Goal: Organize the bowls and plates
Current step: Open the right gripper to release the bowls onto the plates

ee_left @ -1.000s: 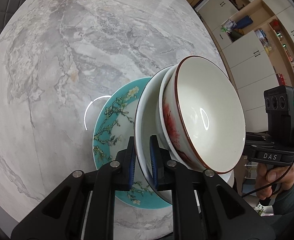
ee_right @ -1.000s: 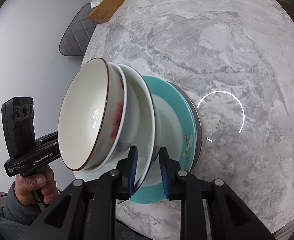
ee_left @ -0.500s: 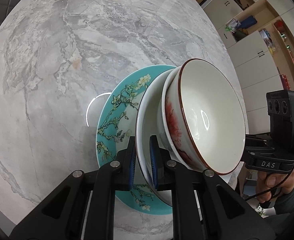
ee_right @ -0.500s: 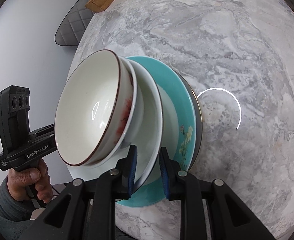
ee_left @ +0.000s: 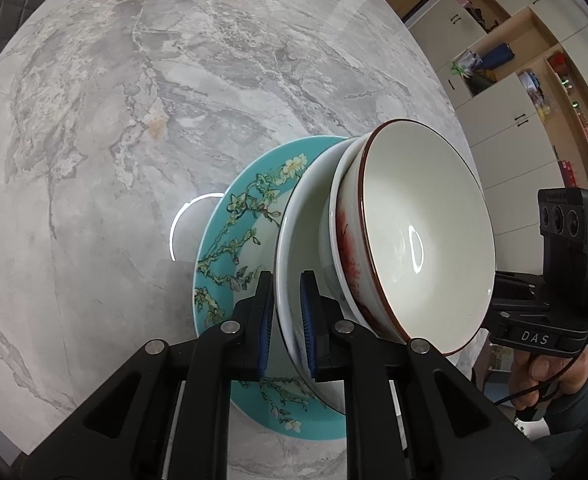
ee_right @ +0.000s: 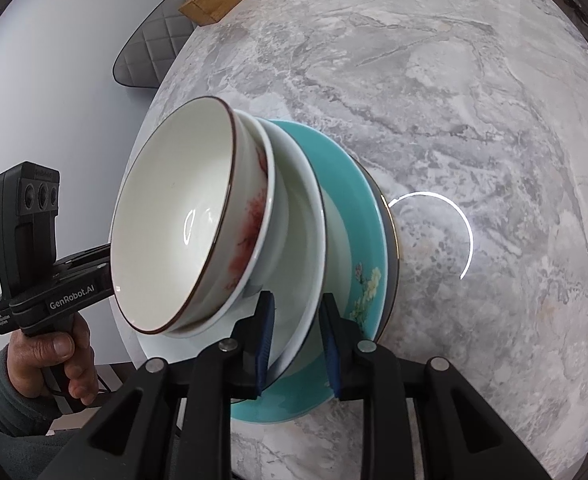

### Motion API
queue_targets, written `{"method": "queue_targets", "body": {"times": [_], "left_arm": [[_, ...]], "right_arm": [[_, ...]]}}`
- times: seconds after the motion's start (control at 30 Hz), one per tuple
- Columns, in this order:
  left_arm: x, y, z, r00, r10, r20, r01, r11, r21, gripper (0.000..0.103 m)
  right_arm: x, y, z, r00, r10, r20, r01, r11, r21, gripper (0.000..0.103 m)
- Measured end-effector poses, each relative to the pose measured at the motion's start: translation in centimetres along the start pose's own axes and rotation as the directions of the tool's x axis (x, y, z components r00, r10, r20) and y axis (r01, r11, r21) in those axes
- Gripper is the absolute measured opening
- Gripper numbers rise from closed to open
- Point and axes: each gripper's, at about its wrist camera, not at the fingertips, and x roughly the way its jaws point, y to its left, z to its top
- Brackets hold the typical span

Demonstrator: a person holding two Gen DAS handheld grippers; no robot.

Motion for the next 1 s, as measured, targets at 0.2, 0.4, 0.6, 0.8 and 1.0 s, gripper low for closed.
{"method": "queue_targets", "body": {"times": [0.2,0.4,0.6,0.8,1.0], "left_arm": [[-1.0,0.3,-0.8,0.999,0.035,0.042,-0.034,0.999,-0.022,0.035],[-3.0,0.4,-2.4,0.994,0.048,0.097,-0.042,0.997,-0.068,0.043],[-6.1,-0.6,-3.6,0.988,0.029,0.151,-0.018,0.997,-0.073,0.044],[-10.7,-3.0,-5.3,0.97,0.055,0.235,-0.056,0.998,0.0,0.053],[-15.4,-4.6,-8.5,0.932,0.098,0.35,-0.126,0.99,0.059,0.103]], "right_arm": [[-0.4,0.5,-0.5,1.0,-0.008,0.015,0.008,0.999,-0.035,0.03],[-1.1,0.3,-0.8,0.999,0.001,0.033,0.001,0.998,-0.058,0.041],[-3.0,1.0,-1.5,0.997,-0.006,0.071,0.011,0.997,-0.073,0.045],[-6.3,2.2,-3.7,0.983,-0.086,0.164,0.095,0.994,-0.052,0.064],[-9.9,6.4,-6.5,0.923,-0.225,0.313,0.24,0.971,-0.011,0.103]]}}
